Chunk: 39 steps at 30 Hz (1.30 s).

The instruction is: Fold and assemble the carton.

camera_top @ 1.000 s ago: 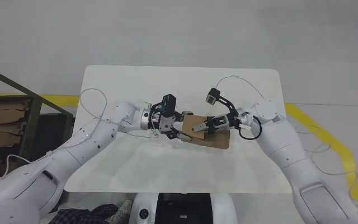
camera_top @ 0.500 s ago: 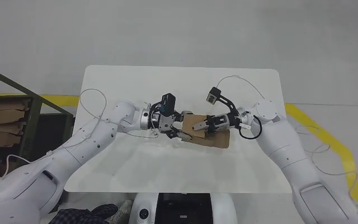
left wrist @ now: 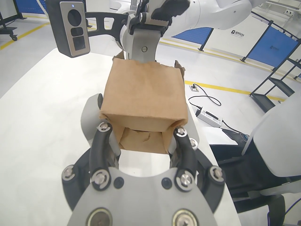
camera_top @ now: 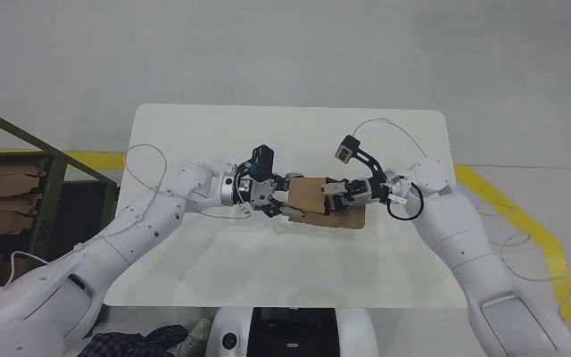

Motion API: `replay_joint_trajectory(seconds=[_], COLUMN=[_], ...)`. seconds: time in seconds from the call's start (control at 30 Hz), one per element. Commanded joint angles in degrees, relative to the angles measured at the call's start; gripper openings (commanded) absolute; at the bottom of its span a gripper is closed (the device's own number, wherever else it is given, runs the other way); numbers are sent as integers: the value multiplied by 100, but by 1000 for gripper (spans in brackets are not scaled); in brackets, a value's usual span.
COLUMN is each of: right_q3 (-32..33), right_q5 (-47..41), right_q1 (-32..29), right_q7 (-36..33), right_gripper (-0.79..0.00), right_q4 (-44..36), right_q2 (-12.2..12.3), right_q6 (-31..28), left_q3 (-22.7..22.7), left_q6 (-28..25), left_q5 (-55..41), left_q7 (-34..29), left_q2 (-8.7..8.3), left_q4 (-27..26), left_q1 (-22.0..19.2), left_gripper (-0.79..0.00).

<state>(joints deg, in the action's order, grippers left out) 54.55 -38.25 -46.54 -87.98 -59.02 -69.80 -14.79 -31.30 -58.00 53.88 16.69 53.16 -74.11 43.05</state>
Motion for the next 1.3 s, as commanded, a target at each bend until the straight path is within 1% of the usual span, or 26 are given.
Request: replay_joint_trajectory(seconds=[0.0, 0.1, 0.13, 0.2, 0.27, 0.33, 0.4, 0.43, 0.47, 0.5, 0.63, 0.83, 1.0, 1.27], right_q3=[99, 277, 339, 467, 602, 725, 826, 871, 908, 939, 959, 854, 727, 534], right_q5=[2, 60, 87, 161, 245, 361, 437, 491, 532, 601, 1068, 1344, 1346, 1189], right_q1=[-41, -130, -171, -255, -343, -431, -521, -564, -608, -644, -765, -898, -932, -930], right_q7=[-2, 30, 52, 126, 229, 338, 428, 494, 547, 607, 959, 1363, 1539, 1806], right_gripper=[-40, -74, -102, -203, -422, -514, -653, -693, -767, -785, -785, -785, -785, -785], right_q4=[-4, -54, -89, -174, -276, -389, -513, -578, -649, -715, -1091, -1556, -1705, -1676], right_q2=[35, 103, 129, 181, 234, 286, 328, 348, 365, 383, 438, 448, 427, 369], right_q6=[-7, -18, -10, 19, 46, 91, 155, 185, 220, 264, 523, 810, 939, 1009], left_q3=[-48, -130, -157, -207, -256, -303, -353, -377, -406, -431, -505, -606, -684, -767], left_q6=[0, 0, 0, 0, 0, 0, 0, 0, 0, 0, 0, 2, 1, 0], left_q5=[8, 25, 29, 40, 46, 74, 82, 86, 75, 63, 55, 45, 36, -34], left_q7=[20, 28, 29, 23, 22, 16, 13, 9, 15, 8, -78, -192, -259, -340], left_q2=[-11, -26, -30, -35, -37, -37, -36, -34, -33, -31, -18, 24, 69, 153], left_q4=[10, 20, 19, 13, -4, -25, -36, -45, -41, -38, -72, -129, -138, -170], left_q1=[37, 85, 103, 137, 173, 204, 237, 253, 271, 291, 338, 374, 408, 440], left_gripper=[-296, -296, -296, -292, -292, -292, -286, -283, -252, -240, -234, -256, -237, -271])
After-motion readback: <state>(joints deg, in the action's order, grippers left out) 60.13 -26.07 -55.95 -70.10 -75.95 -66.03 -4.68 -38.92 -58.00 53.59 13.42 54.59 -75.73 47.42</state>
